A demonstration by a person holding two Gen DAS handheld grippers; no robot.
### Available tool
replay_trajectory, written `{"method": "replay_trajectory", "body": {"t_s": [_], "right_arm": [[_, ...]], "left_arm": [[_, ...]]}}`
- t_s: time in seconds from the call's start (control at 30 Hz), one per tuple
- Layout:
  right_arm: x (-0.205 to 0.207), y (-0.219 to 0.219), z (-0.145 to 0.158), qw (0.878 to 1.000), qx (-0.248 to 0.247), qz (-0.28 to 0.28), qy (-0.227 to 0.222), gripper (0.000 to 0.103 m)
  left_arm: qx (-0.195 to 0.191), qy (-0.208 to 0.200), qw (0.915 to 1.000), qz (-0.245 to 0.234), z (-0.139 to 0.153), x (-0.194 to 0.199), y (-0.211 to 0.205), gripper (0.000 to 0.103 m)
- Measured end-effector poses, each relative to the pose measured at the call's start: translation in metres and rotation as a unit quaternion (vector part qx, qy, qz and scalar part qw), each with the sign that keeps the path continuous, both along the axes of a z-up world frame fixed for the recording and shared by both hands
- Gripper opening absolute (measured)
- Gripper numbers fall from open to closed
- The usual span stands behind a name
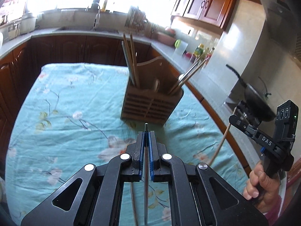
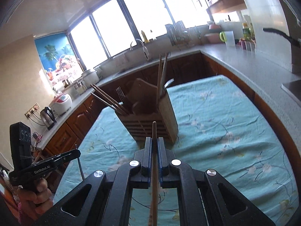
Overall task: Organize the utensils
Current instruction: 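Lift the metal chopstick with the left gripper while the right gripper carries its chopstick to the caddy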
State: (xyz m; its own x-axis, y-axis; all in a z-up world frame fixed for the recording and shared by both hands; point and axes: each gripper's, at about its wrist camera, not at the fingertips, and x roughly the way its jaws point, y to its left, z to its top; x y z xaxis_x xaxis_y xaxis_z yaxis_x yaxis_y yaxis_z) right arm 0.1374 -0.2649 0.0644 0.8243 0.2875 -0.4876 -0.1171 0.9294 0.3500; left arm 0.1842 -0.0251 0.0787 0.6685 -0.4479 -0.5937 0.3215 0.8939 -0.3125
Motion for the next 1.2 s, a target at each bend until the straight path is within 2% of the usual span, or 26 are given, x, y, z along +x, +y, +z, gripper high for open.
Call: {"method": "replay_trajectory", "body": {"t_s": [0.37,0.87,1.2], "right_arm": [[-0.003,-0.001,0.04,0.999,-0.005,-0.004,-0.051,0.005],[0.005,0.001,0.047,0.998,-0.008,-0.003,-0.065,0.005],[0.016,-0.001,0.063,0.996,-0.011,-0.01,-0.086,0.005]], "left_arm": [[-0.01,-0.046,0.9986,0.024,0.035,-0.007,0.018,0.004],[-0.023,-0.075,0.9963,0.036,0.057,0.0,0.021,0.004],[-0.024,-0.101,0.9937,0.04,0.08,0.013,0.019,0.004]]}}
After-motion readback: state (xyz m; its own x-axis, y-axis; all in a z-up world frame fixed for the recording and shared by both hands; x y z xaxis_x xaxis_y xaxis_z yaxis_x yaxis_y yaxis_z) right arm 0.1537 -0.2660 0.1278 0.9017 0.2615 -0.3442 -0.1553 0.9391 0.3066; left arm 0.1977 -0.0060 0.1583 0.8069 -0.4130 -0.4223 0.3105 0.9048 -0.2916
